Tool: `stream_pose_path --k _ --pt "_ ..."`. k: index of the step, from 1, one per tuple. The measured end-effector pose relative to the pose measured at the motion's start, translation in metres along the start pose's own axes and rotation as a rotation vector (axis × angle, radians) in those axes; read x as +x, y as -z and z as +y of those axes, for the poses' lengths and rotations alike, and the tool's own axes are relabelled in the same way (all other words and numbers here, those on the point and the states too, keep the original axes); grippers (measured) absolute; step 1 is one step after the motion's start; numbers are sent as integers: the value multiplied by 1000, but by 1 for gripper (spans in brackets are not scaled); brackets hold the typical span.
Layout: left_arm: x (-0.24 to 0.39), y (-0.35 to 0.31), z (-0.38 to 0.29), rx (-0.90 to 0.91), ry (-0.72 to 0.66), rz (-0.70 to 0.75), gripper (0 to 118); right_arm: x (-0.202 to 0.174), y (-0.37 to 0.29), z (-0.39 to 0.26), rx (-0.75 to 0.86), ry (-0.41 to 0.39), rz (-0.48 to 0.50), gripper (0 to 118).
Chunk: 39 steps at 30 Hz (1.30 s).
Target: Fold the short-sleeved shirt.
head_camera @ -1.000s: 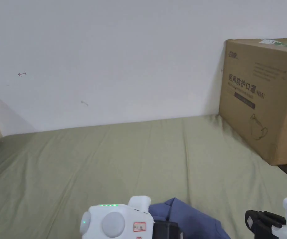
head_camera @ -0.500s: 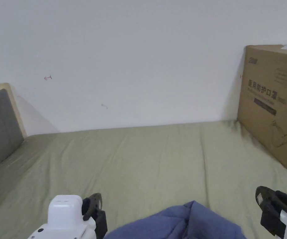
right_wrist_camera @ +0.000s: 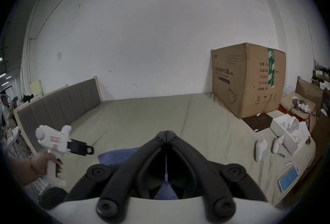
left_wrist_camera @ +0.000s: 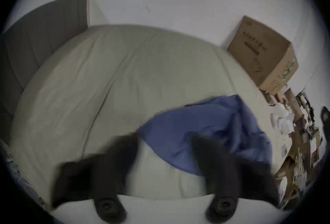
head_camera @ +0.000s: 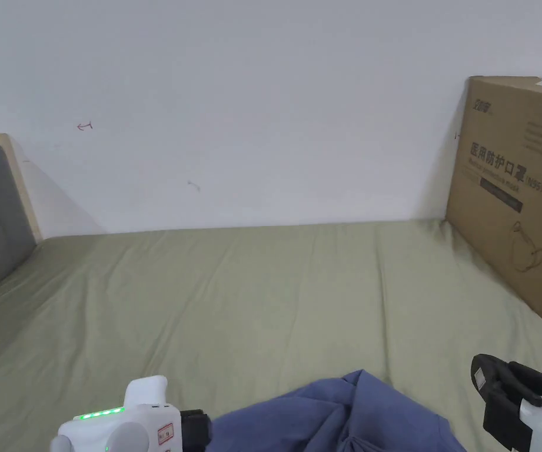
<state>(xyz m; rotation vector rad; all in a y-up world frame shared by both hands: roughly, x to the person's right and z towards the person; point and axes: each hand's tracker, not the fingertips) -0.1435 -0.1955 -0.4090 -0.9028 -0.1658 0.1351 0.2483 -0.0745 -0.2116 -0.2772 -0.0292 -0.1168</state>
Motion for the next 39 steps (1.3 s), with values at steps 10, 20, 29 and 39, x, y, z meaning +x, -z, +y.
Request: stream_pose_path --k 10,20,29,39 --pt "12 86 -32 -123 143 -60 93 33 33 -14 -122 42 -77 0" --pt "2 -28 -55 141 156 -146 3 74 166 -32 -466 203 -63 68" --pt "-19 -56 -50 160 139 -105 3 98 275 -100 -980 284 -71 12" --pt "-44 -128 49 351 178 -54 3 106 162 82 -533 97 40 3"
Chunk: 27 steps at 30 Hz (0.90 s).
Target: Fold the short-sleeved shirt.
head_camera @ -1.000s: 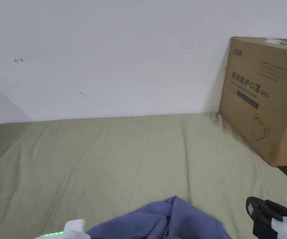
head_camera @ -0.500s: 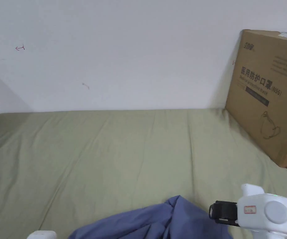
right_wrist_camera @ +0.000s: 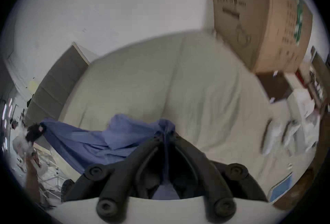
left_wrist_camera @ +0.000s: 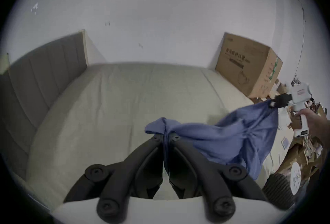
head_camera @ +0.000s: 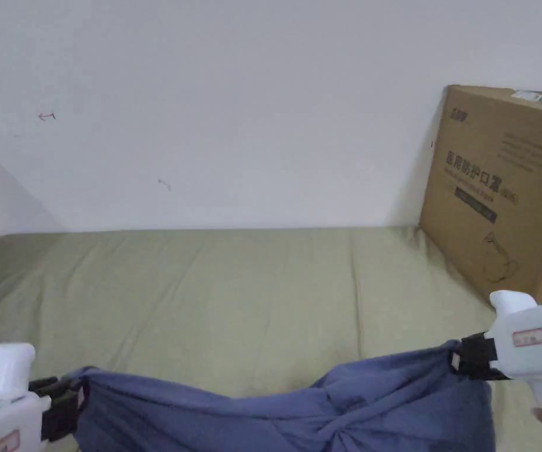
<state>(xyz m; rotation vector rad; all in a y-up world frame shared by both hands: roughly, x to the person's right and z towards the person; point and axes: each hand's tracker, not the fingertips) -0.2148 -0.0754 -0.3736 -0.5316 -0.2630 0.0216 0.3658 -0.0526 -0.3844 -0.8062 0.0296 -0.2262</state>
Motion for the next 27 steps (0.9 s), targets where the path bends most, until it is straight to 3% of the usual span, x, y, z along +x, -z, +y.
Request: stream_pose_path --k 7,13,20,24,27 --pt "-8 -30 126 175 -15 -23 3 -26 -104 82 215 -36 -36 3" --pt "-4 -20 211 240 60 20 3 -44 -127 163 362 -65 -83 3" --pt "-16 41 256 280 -74 67 3 -52 -69 228 450 -28 -109 3" --pt "-28 80 219 265 -158 116 3 -60 -2 199 446 -72 -132 3" --pt "-41 106 162 170 -187 110 3 -51 63 148 340 -103 -159 3"
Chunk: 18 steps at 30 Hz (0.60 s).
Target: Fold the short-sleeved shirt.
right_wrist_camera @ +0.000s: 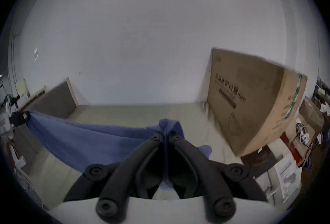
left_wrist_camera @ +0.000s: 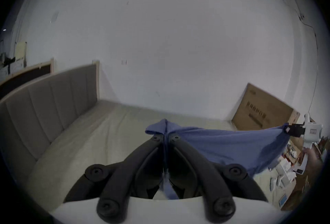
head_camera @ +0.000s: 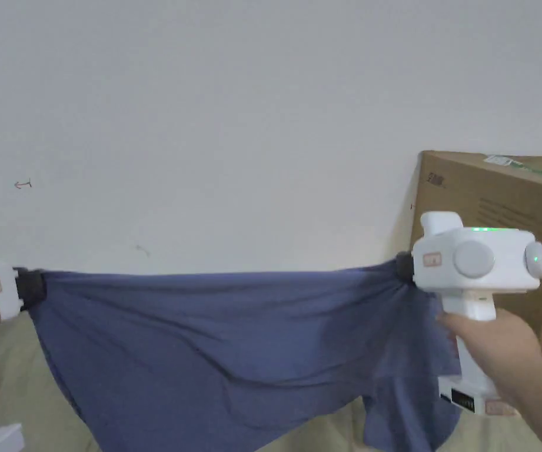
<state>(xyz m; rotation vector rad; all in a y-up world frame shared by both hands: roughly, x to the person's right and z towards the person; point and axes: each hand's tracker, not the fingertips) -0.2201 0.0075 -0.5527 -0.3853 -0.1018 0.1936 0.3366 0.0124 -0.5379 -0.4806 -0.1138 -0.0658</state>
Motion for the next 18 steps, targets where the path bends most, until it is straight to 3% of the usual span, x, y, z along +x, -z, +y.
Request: stream_pose_path --k 7,10,14,18 --pt "-63 0 -188 -508 -2 -7 3 17 23 -210 -399 5 19 3" --pt "-82 -23 -241 -663 90 -24 3 32 4 -268 -546 31 78 3" --pt "-86 -70 -267 -720 114 -33 3 44 -40 -301 -602 -27 102 3" --pt "-94 -97 -272 -792 100 -57 3 51 -89 -318 -656 -14 124 3"
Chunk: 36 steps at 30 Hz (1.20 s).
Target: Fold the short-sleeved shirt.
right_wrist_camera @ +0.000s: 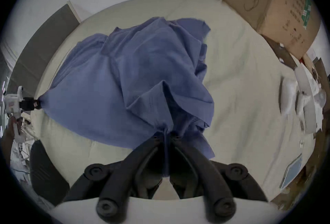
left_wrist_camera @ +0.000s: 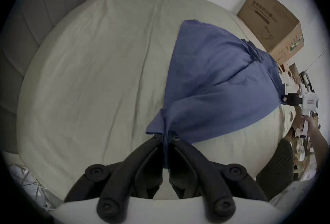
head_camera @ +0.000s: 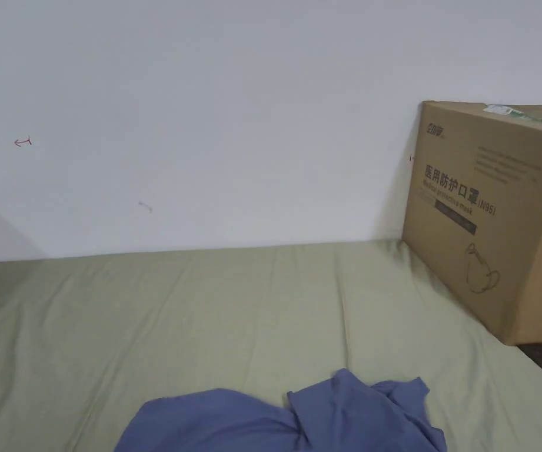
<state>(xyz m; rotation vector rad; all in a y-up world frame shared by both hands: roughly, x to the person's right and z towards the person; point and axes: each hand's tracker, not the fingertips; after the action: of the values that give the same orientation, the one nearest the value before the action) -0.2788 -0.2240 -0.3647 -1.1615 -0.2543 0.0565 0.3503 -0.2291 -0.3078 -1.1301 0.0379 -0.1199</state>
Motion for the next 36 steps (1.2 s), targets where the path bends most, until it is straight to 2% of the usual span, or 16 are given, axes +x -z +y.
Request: stream_pose_path --k 7,11,13,15,16,17,18,19,21,26,28,29,30,32,33,36 --pt "8 -26 -26 -54 70 -5 4 -2 -22 -38 -139 -35 23 3" --pt "10 -34 -31 -62 88 -8 4 -4 -30 -45 -169 8 21 3" --pt "11 -37 -34 -62 72 -20 12 -2 -29 -48 -172 58 29 18" --pt "10 -41 -36 -36 63 -29 17 -4 -36 -52 -125 62 14 23" --pt "10 -43 -36 -14 67 -19 27 -6 -40 -54 -89 46 -9 36" --pt "11 -47 -36 10 70 -14 47 -7 -44 -57 -62 44 -9 60" --pt "13 -52 -35 57 72 3 72 -9 -49 -58 -57 49 -2 99" --pt "16 -58 -34 114 70 19 89 -11 -56 -60 -26 65 9 117" --pt "27 -74 -29 225 55 12 115 -13 -80 -69 108 87 13 116" --pt "67 -111 -11 483 99 -55 115 -35 -125 -56 366 122 -25 116" --pt "85 -119 -6 517 101 -52 114 -44 -140 -53 414 135 12 113" --pt "92 -124 -4 536 113 -81 106 -50 -146 -49 446 132 29 103" --pt "99 -128 -2 575 129 -112 80 -55 -154 -49 495 129 43 74" --pt "117 -131 8 602 169 -114 10 -64 -162 -45 565 114 32 9" --pt "125 -131 14 593 182 -104 0 -63 -158 -41 577 116 22 2" --pt "134 -118 50 548 195 -172 0 -59 -155 -29 620 144 62 0"
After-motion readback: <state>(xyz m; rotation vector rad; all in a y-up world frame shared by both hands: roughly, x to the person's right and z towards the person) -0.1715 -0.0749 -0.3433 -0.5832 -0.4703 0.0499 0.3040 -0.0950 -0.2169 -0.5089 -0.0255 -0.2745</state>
